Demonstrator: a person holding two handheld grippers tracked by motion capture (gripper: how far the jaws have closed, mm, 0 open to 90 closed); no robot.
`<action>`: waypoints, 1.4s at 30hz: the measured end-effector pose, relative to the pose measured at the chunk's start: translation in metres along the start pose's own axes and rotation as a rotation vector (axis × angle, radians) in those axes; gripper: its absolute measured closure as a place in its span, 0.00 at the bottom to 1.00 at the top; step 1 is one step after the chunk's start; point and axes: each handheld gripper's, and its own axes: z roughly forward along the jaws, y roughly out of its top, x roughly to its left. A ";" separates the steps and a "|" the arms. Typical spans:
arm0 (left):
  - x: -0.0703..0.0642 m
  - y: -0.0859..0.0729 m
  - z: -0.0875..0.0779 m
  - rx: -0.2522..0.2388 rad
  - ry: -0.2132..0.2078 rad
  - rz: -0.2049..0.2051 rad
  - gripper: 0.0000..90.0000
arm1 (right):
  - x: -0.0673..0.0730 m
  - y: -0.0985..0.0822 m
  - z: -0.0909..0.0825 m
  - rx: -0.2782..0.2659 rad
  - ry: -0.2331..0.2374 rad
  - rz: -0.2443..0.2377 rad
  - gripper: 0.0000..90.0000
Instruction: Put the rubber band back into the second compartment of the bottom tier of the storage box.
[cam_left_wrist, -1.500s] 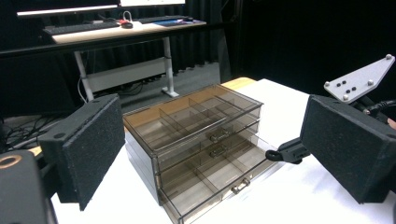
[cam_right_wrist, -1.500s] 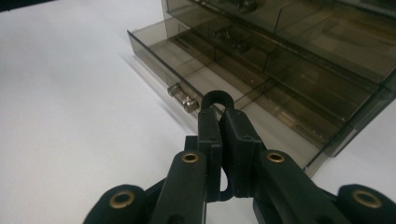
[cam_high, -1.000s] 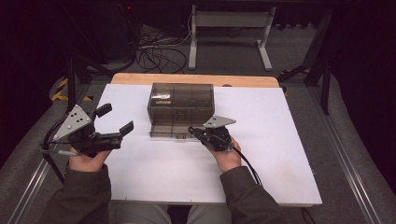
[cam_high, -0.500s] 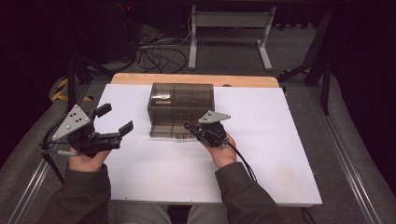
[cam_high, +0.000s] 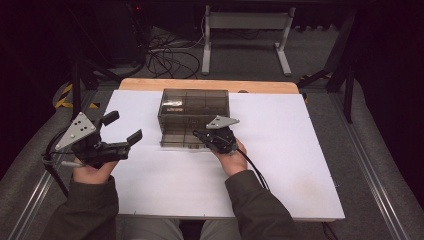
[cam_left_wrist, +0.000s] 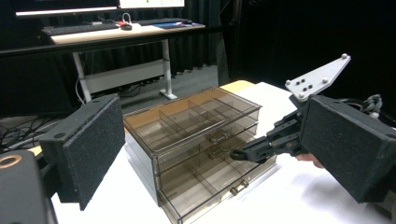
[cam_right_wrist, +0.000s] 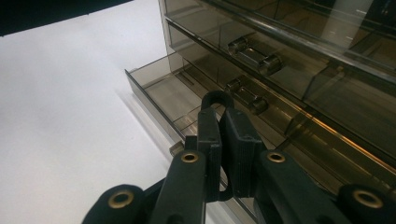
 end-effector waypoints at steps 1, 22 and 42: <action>0.000 0.000 0.000 0.000 -0.001 0.000 0.08 | 0.000 0.000 0.002 0.002 0.000 0.000 0.95; 0.002 0.000 -0.002 -0.003 -0.002 -0.007 0.08 | -0.005 -0.003 0.036 0.056 -0.005 0.035 0.94; 0.002 -0.001 -0.001 0.003 -0.003 -0.008 0.09 | -0.010 -0.007 0.047 0.080 -0.001 0.078 0.89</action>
